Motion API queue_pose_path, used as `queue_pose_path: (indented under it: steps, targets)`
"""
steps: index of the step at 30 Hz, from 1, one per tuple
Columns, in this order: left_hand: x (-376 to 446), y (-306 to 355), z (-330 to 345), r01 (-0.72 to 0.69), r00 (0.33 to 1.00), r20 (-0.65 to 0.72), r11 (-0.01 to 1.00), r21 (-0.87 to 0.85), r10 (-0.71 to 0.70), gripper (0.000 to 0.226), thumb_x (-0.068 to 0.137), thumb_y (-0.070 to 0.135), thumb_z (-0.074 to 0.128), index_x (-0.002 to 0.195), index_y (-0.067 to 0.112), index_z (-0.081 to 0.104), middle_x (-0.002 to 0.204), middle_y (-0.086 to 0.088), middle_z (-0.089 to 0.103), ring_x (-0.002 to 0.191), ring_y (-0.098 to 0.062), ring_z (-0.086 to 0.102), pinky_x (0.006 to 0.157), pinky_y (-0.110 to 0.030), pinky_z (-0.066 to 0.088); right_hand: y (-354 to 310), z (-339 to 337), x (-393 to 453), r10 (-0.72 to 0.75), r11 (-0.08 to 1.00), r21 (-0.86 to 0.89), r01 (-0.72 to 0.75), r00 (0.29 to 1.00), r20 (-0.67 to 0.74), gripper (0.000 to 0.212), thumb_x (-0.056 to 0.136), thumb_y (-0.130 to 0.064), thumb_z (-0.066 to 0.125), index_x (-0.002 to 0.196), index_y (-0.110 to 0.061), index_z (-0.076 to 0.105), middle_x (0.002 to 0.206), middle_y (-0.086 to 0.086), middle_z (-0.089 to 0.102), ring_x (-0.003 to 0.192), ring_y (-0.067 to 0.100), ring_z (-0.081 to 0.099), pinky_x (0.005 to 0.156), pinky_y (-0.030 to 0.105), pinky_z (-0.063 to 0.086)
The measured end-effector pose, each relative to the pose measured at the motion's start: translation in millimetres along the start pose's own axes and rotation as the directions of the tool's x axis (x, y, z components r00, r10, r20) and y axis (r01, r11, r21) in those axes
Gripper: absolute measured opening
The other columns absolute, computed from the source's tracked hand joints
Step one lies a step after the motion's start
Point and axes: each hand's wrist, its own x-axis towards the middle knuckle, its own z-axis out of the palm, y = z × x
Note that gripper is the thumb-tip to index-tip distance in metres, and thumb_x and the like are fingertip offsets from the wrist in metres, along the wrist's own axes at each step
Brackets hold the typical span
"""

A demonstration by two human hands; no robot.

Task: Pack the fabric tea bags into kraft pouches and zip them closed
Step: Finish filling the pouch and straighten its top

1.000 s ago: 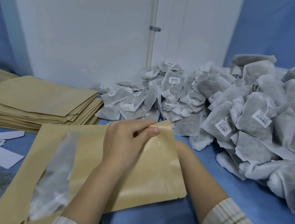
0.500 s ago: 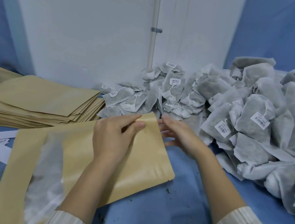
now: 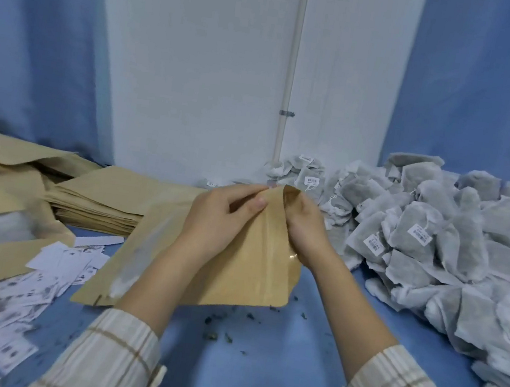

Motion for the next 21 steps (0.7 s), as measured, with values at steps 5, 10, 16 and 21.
queue_pose_path:
  steps: [5,10,16,21]
  targets:
    - [-22.3,8.5,-53.4,-0.067,0.990,-0.115,0.990,0.123,0.081,0.019,0.086,0.028,0.065,0.101,0.040,0.070,0.094,0.030,0.063,0.089,0.019,0.050,0.078,0.003,0.034,-26.2,63.5,-25.9,-0.013,0.997,0.082,0.010,0.999,0.040,0.020,0.087,-0.030,0.056,0.100,-0.019,0.066,0.101,0.005,0.069,0.099,0.026,0.063,0.090,0.050,0.049]
    - [-42.2,-20.8,-112.3,-0.015,0.976,-0.204,0.955,0.298,0.078,0.024,0.085,0.025,0.067,0.109,0.025,0.071,0.089,0.025,0.062,0.081,0.021,0.046,0.073,0.005,0.029,-24.7,155.3,-38.0,0.164,0.934,0.300,-0.193,0.979,0.117,0.020,0.091,-0.025,0.041,0.082,-0.019,0.058,0.091,0.009,0.060,0.098,0.032,0.057,0.092,0.046,0.044]
    - [-63.7,-77.9,-149.0,0.105,0.950,-0.311,0.940,0.325,0.001,0.023,0.083,0.021,0.069,0.104,0.031,0.071,0.076,0.037,0.054,0.083,0.025,0.046,0.078,0.002,0.028,-0.8,233.7,-35.8,0.298,0.843,0.401,-0.358,0.932,0.206,0.019,0.089,-0.020,0.048,0.088,-0.017,0.066,0.084,0.008,0.063,0.083,0.024,0.060,0.076,0.028,0.048]
    - [-55.9,-113.7,-147.4,0.146,0.939,-0.345,0.916,0.374,-0.009,0.022,0.084,0.022,0.069,0.105,0.021,0.073,0.098,0.007,0.071,0.091,-0.012,0.057,0.088,-0.029,0.038,22.5,253.4,-19.9,0.387,0.816,0.352,-0.459,0.885,0.258,0.022,0.092,-0.024,0.045,0.081,-0.016,0.063,0.071,0.001,0.059,0.060,0.013,0.054,0.046,0.018,0.040]
